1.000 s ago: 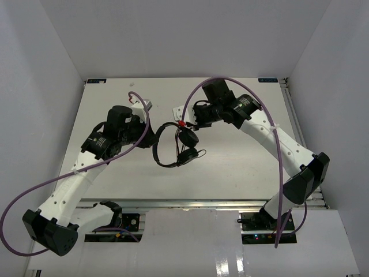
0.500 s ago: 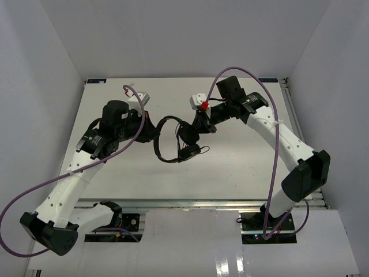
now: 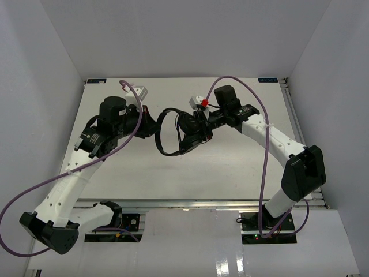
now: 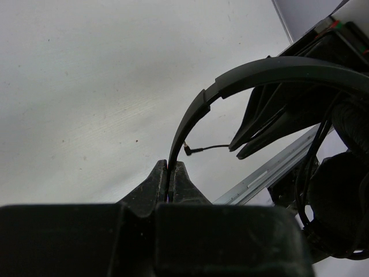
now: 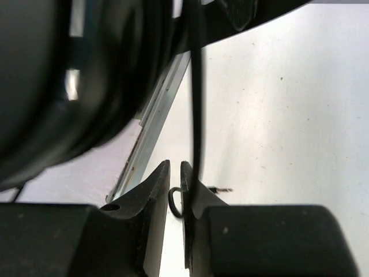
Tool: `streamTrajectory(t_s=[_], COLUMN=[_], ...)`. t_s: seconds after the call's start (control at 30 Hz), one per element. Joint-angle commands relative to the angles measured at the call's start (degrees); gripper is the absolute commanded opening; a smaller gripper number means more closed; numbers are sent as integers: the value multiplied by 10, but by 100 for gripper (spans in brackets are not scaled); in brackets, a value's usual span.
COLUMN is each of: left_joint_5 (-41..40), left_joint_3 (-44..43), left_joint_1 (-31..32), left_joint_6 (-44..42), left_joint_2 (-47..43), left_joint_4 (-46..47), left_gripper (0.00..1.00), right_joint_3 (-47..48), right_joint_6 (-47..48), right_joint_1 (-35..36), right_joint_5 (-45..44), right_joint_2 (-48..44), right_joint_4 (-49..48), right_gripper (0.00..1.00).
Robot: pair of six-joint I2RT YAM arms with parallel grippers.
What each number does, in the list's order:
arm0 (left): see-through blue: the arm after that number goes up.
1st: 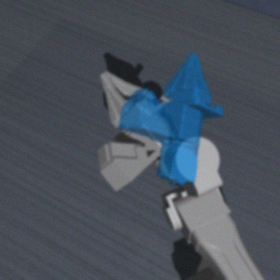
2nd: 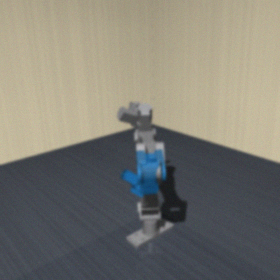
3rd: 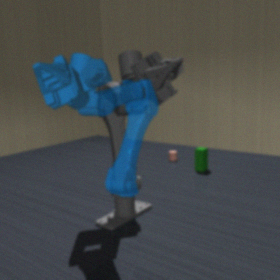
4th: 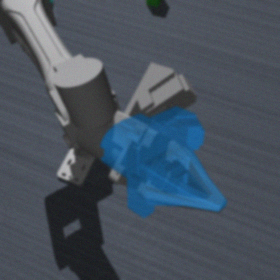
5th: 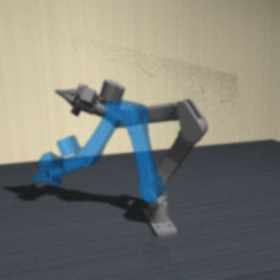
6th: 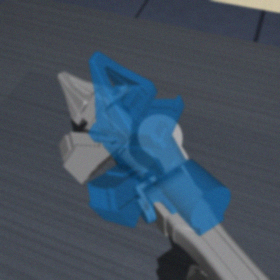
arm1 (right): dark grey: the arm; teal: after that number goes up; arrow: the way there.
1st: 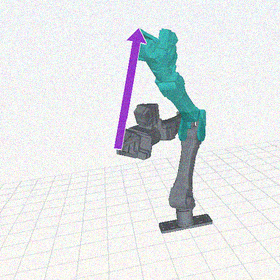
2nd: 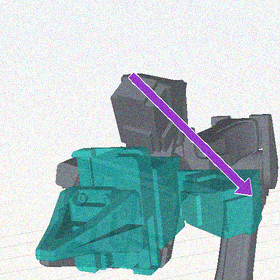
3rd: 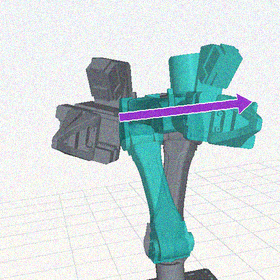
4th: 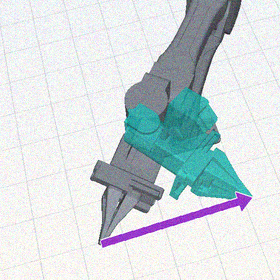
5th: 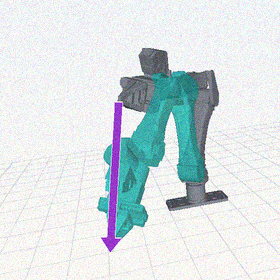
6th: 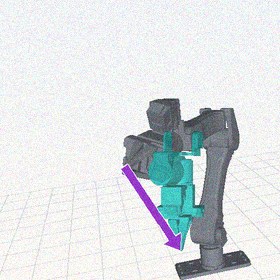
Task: Wrap the headphones
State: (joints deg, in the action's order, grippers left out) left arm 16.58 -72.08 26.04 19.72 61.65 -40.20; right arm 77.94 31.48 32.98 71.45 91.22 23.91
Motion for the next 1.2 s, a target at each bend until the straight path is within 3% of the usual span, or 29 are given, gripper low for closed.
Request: streamTrajectory(t_s=[0.0, 0.27, 0.43, 0.63, 0.9, 1.17], left_joint_5=[11, -8, -45, -90, -135, -203], left_joint_3=[-31, -39, -14, 34, 102, 184], left_joint_1=[1, 1, 1, 1, 1, 1], left_joint_6=[16, 35, 61, 95, 143, 235], left_joint_2=[-7, -17, -39, -74, -117, -152], left_joint_4=[35, 54, 90, 132, 178, 224], left_gripper=[0, 0, 0, 0, 0, 0], right_joint_3=[-29, -108, -166, -204, -244, -273], right_joint_6=[-103, -276, -424, -497, -589, -617], right_joint_1=[1, 1, 1, 1, 1, 1], right_joint_5=[28, 33, 28, 12, -3, -31], right_joint_2=[-22, -39, -44, -45, -39, -35], right_joint_4=[-146, -365, -529, -609, -715, -736], right_gripper=[20, 13, 16, 17, 11, 8])
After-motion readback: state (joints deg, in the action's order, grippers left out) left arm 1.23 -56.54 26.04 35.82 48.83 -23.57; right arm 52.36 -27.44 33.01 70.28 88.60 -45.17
